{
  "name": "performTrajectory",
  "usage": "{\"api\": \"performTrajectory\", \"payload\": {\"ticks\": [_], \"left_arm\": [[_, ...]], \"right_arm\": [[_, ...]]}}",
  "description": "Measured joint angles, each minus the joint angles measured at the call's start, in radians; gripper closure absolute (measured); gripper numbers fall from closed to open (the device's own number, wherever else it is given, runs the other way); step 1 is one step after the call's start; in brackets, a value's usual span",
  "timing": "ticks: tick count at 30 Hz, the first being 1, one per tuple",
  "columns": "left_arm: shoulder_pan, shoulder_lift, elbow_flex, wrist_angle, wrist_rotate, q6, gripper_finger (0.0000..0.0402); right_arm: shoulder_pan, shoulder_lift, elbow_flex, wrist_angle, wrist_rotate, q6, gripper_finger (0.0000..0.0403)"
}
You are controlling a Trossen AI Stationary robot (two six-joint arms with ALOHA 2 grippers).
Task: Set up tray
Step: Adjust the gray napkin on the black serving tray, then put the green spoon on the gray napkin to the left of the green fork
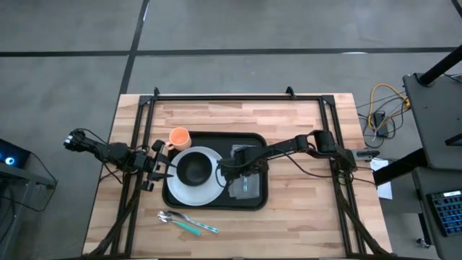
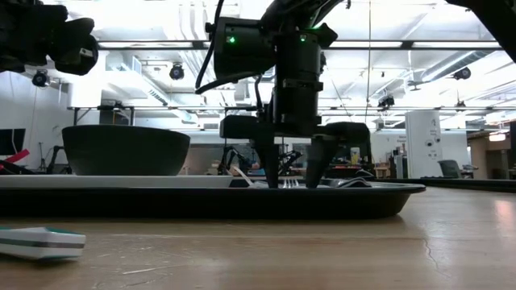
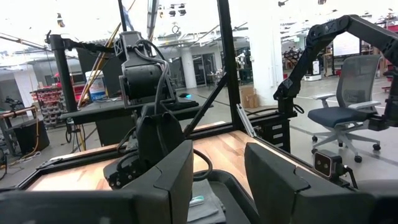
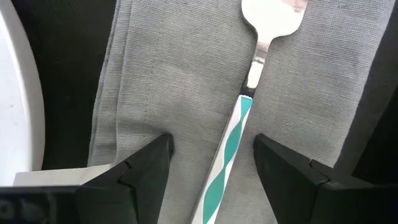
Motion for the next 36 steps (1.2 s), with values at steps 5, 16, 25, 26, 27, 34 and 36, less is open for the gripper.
{"api": "performTrajectory", "payload": {"ticks": [5, 16, 25, 26, 27, 34, 36], "left_arm": [[0.000, 0.000, 0.000, 0.000, 0.000, 0.000, 0.0275], [0.000, 0.000, 0.000, 0.000, 0.000, 0.000, 0.0275], [-0.001, 0.000, 0.000, 0.000, 0.000, -0.016, 0.0275], [-0.001, 0.000, 0.000, 0.000, 0.000, -0.016, 0.0275], [-0.001, 0.000, 0.000, 0.000, 0.000, -0.016, 0.0275], [-0.001, 0.000, -0.001, -0.001, 0.000, -0.016, 0.0275], [-0.001, 0.000, -0.001, -0.001, 0.000, -0.015, 0.0275]], "right_arm": [[0.000, 0.000, 0.000, -0.019, 0.004, 0.002, 0.0184], [0.003, -0.043, -0.007, -0.066, 0.070, -0.027, 0.0183], [0.001, -0.073, -0.006, -0.073, 0.136, -0.120, 0.0183], [0.000, -0.077, -0.006, -0.075, 0.155, -0.141, 0.0183], [0.000, -0.081, -0.005, -0.075, 0.180, -0.165, 0.0183], [0.038, -0.140, -0.004, -0.022, 0.524, -0.397, 0.0183], [0.065, -0.157, -0.001, 0.014, 0.616, -0.488, 0.0183]]}}
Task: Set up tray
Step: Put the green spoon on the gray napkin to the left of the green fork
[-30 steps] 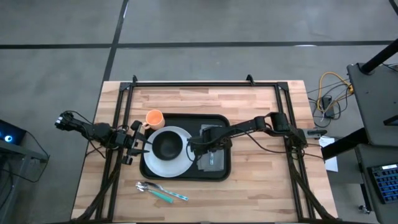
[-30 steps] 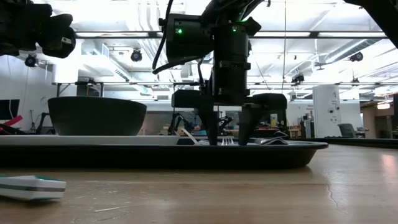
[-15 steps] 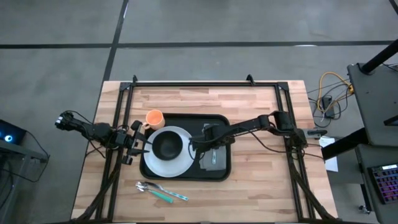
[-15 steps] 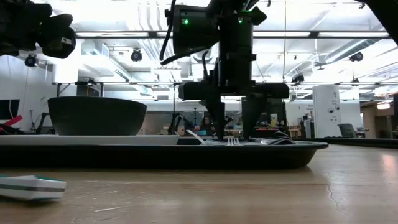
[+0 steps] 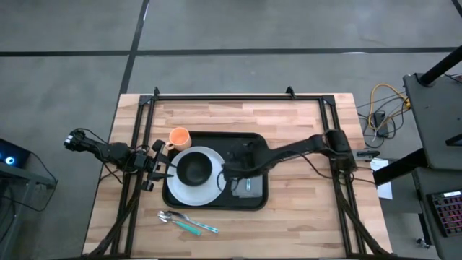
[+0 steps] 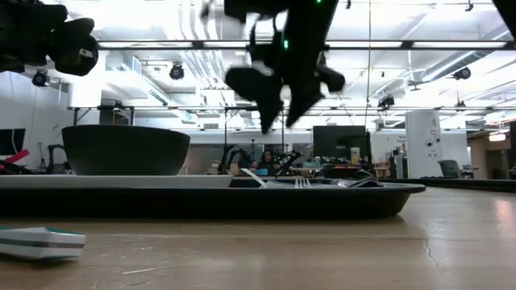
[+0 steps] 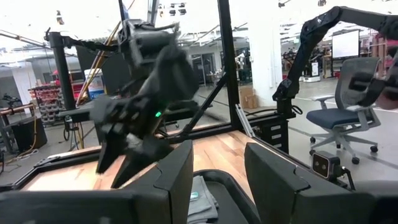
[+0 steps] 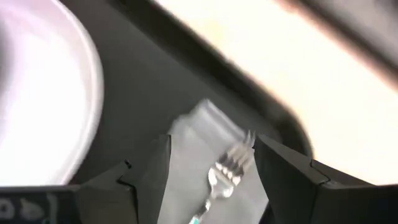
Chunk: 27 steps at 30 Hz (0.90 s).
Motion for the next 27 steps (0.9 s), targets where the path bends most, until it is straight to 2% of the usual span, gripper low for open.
{"api": "performTrajectory", "payload": {"ticks": [3, 11, 16, 20, 24, 27], "left_arm": [[0.000, 0.000, 0.000, 0.000, 0.000, 0.000, 0.0275], [0.000, 0.002, 0.000, -0.016, 0.000, 0.002, 0.0275], [0.001, 0.002, 0.000, -0.019, 0.000, 0.018, 0.0275], [0.001, 0.002, 0.000, -0.080, 0.002, -0.011, 0.0275], [0.001, 0.004, 0.001, -0.111, 0.082, -0.043, 0.0275], [0.001, 0.007, 0.001, -0.092, 0.147, -0.043, 0.0275]], "right_arm": [[0.033, -0.018, 0.007, 0.018, 0.063, -0.086, 0.0183], [0.079, -0.027, 0.011, 0.029, 0.069, -0.130, 0.0183], [0.075, -0.027, 0.011, 0.039, 0.172, -0.217, 0.0183], [0.077, -0.027, 0.011, 0.088, 0.196, -0.285, 0.0183], [0.078, -0.027, 0.011, 0.125, 0.201, -0.351, 0.0183], [0.092, -0.027, 0.001, 0.148, 0.267, -0.399, 0.0183]]}}
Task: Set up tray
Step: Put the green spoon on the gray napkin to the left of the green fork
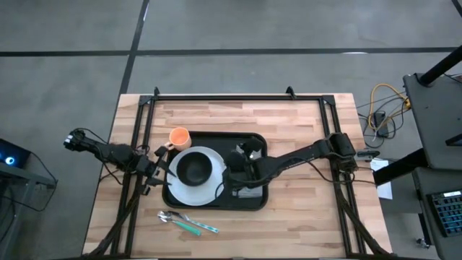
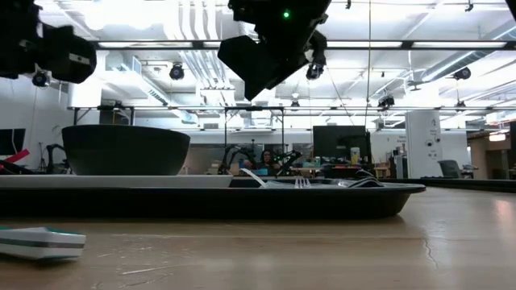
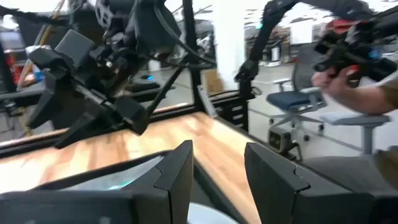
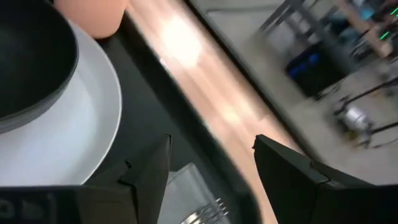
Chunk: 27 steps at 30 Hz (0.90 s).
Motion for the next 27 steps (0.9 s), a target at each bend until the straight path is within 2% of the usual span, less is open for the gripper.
{"api": "performTrajectory", "payload": {"ticks": [4, 7, 9, 12, 15, 18, 21, 24, 27], "left_arm": [[-0.001, 0.005, 0.000, 0.018, 0.008, 0.023, 0.0275], [-0.001, 0.005, 0.001, 0.023, 0.009, 0.040, 0.0275], [0.000, 0.005, 0.001, 0.037, 0.009, 0.057, 0.0275], [0.000, 0.005, 0.001, 0.061, 0.009, 0.068, 0.0275], [0.000, 0.006, 0.001, 0.064, 0.009, 0.068, 0.0275], [0.000, 0.006, 0.001, 0.069, 0.009, 0.068, 0.0275], [0.000, 0.006, 0.001, 0.069, 0.009, 0.068, 0.0275], [0.000, 0.006, 0.001, 0.069, 0.009, 0.068, 0.0275], [-0.001, 0.009, 0.001, 0.069, 0.010, 0.068, 0.0275]], "right_arm": [[0.028, -0.007, -0.039, 0.008, 0.109, -0.021, 0.0183], [0.030, -0.043, -0.106, 0.070, 0.096, -0.073, 0.0183], [0.029, -0.092, -0.179, 0.178, 0.050, -0.146, 0.0183], [0.026, -0.197, -0.349, 0.486, -0.059, -0.323, 0.0183], [0.012, -0.334, -0.560, 0.847, -0.250, -0.518, 0.0183], [-0.019, -0.466, -0.764, 1.140, -0.405, -0.597, 0.0183], [-0.058, -0.576, -0.928, 1.311, -0.544, -0.602, 0.0183], [-0.101, -0.680, -1.053, 1.411, -0.714, -0.604, 0.0183], [-0.119, -0.765, -1.168, 1.523, -0.759, -0.614, 0.0183]]}}
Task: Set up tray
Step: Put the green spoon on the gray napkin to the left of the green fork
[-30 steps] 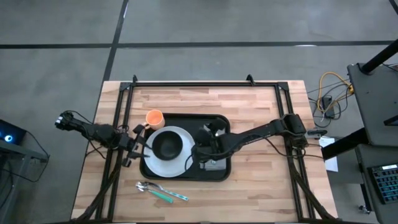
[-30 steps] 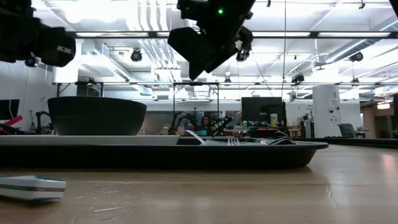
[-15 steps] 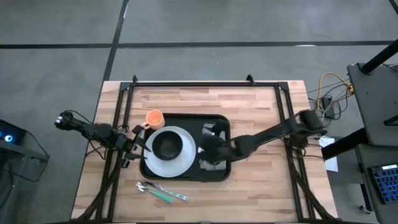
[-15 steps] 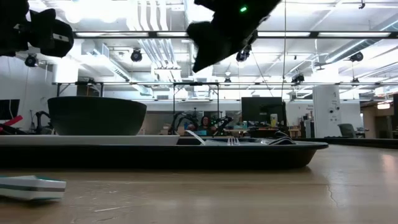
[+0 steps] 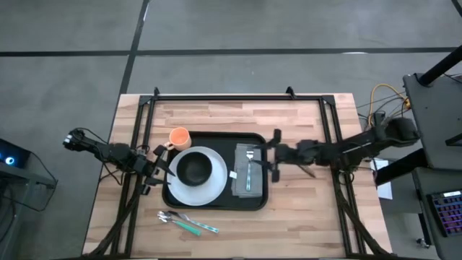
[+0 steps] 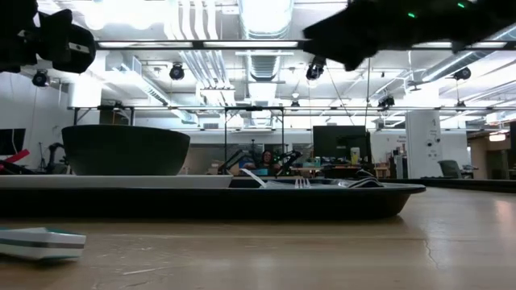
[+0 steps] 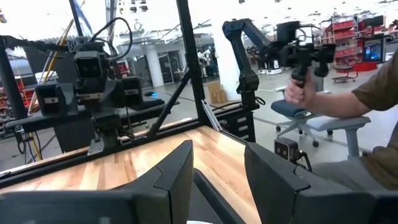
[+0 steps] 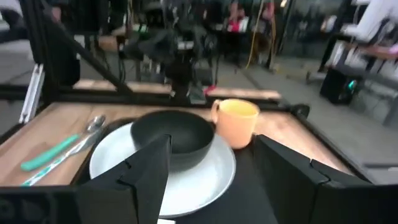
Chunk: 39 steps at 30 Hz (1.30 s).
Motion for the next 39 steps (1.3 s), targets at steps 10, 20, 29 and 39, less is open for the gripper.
{"api": "performTrajectory", "payload": {"ticks": [10, 20, 29, 39], "left_arm": [[0.000, 0.129, 0.001, 0.112, 0.001, 0.000, 0.0275], [-0.004, 0.384, 0.056, 0.184, 0.005, 0.036, 0.0275], [-0.154, 0.588, 0.173, 0.182, 0.004, 0.127, 0.0275], [-0.223, 0.871, 0.426, -0.052, -0.005, 0.150, 0.0275]], "right_arm": [[0.001, -0.184, -0.299, 0.236, -0.007, -0.051, 0.0183], [0.003, -0.443, -0.494, 0.275, -0.071, -0.064, 0.0183], [0.002, -0.673, -0.492, -0.066, -0.081, -0.025, 0.0183], [0.002, -0.682, -0.492, -0.147, -0.073, -0.020, 0.0183]]}}
